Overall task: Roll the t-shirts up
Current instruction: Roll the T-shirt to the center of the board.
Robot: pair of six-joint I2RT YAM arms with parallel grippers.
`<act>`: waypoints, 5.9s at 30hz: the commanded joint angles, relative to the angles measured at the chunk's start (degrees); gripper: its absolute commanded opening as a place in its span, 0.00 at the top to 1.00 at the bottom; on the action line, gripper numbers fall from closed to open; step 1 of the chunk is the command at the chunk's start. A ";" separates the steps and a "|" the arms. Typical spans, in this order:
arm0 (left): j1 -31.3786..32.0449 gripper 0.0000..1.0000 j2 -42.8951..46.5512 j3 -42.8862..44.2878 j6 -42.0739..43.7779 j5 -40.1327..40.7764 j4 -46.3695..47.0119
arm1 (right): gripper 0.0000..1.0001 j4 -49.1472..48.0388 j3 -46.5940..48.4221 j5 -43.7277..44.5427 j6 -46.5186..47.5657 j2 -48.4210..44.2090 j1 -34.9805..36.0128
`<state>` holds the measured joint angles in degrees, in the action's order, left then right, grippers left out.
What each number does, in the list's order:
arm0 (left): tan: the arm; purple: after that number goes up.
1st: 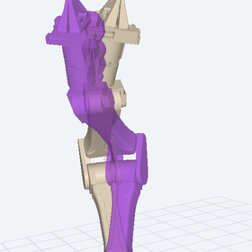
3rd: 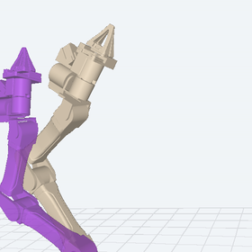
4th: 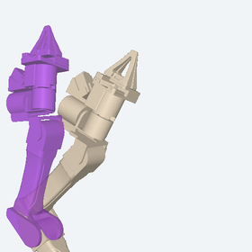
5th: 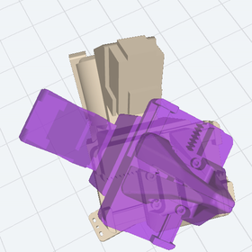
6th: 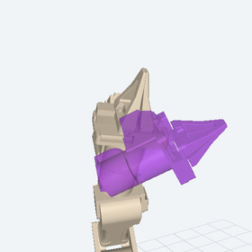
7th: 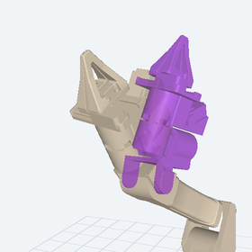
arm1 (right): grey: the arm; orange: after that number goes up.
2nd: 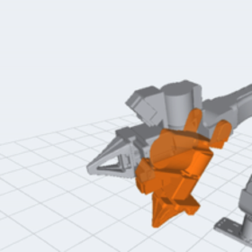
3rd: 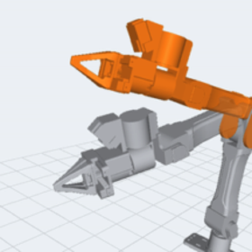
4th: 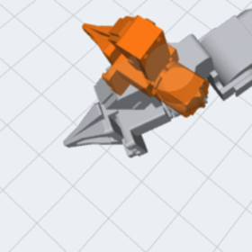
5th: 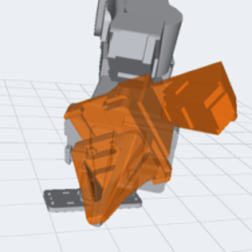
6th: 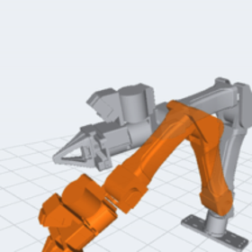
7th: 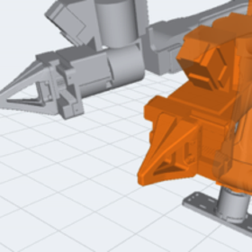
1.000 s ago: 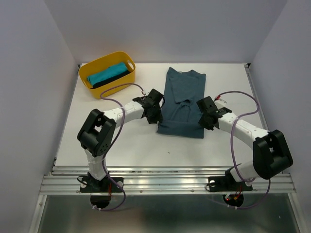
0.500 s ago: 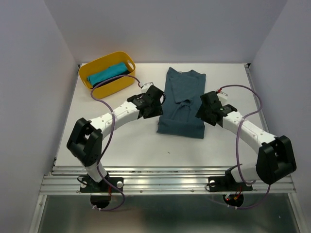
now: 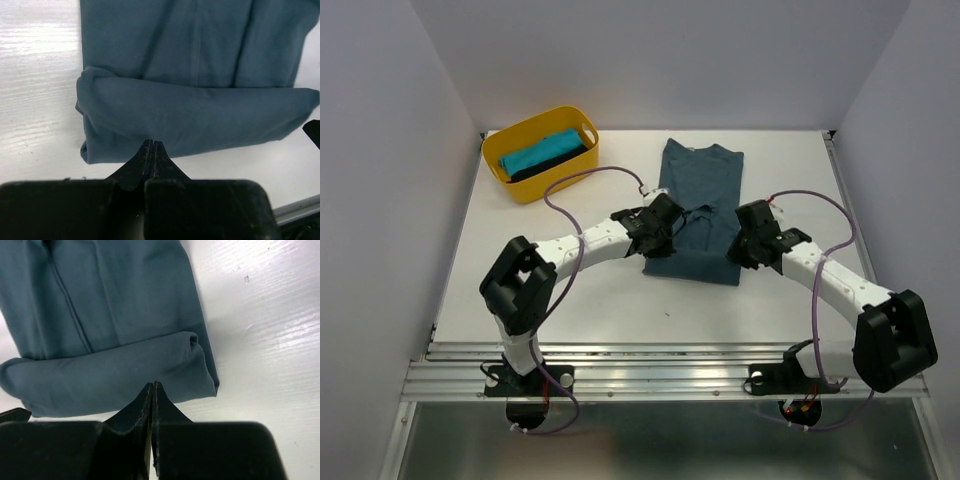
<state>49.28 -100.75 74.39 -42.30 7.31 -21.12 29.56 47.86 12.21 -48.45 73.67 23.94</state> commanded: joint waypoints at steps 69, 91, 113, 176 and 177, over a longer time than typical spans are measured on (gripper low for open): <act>-9.20 0.40 14.35 -20.24 1.09 -11.08 12.58 | 0.25 3.49 -13.64 4.24 -12.54 -21.80 5.41; -10.43 0.34 9.52 -29.91 -4.89 -12.93 26.83 | 0.34 -9.52 -23.16 0.81 -12.64 -17.69 0.76; -12.01 0.89 6.00 -29.66 -5.51 -14.43 28.78 | 0.79 -16.64 -24.13 -1.40 -9.04 -9.78 -2.85; -10.60 1.00 18.31 -38.62 -5.42 -17.15 21.30 | 0.54 -9.52 -23.59 -16.16 -1.74 -15.66 0.93; -10.60 1.00 18.40 -38.62 -5.42 -17.15 21.21 | 0.54 -9.87 -23.77 -15.90 -1.65 -15.05 0.93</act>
<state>38.24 -82.39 34.35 -48.77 -9.89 1.45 23.31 24.64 -3.49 -49.93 57.78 24.40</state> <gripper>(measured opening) 0.038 0.460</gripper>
